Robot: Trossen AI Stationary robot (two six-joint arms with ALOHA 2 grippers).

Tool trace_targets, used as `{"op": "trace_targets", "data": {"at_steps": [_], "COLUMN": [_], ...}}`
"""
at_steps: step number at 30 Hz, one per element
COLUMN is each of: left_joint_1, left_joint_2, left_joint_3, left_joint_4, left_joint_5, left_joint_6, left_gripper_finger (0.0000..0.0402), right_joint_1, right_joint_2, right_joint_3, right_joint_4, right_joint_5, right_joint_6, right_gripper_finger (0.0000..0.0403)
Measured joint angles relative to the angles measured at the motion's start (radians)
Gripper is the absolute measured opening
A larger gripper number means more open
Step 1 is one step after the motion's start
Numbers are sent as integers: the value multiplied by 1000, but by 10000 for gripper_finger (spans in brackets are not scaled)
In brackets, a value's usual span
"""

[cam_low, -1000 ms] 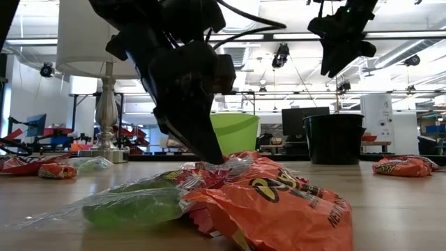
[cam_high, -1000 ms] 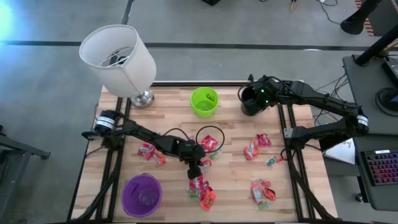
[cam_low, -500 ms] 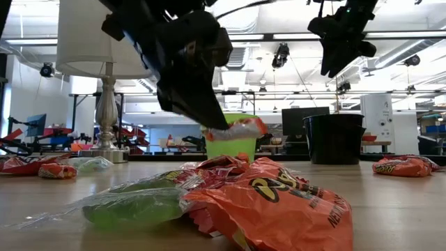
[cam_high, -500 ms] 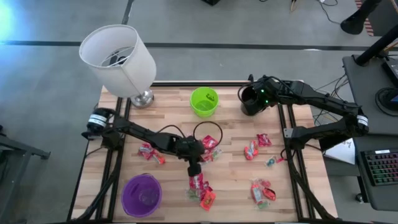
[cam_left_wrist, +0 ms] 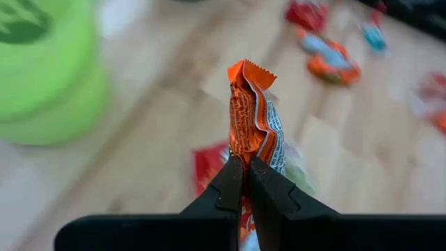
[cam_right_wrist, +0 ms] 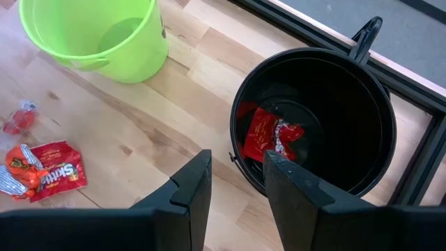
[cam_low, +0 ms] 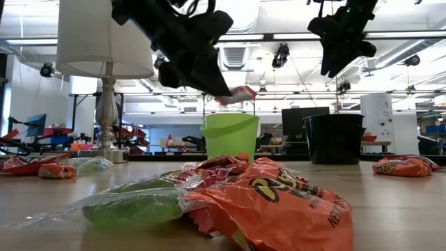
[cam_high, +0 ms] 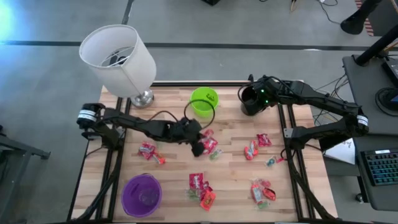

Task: Sort candy
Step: Put the orange chocolate into the green bucket

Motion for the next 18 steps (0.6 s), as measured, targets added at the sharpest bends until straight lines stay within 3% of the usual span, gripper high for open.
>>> {"op": "trace_targets", "data": {"at_steps": [8,18], "left_joint_1": [103,240], "left_joint_2": [-46,-60], "left_joint_3": [0,0], "left_joint_4": [5,38], "left_joint_5": [-87,-91], "left_joint_6": [5,8], "left_gripper_finger": [0,0], "right_joint_1": [0,0], "right_joint_2": [0,0], "right_joint_3": [0,0], "right_joint_4": [0,0], "right_joint_5": [0,0], "right_joint_6": [0,0], "right_gripper_finger": [123,123]}}
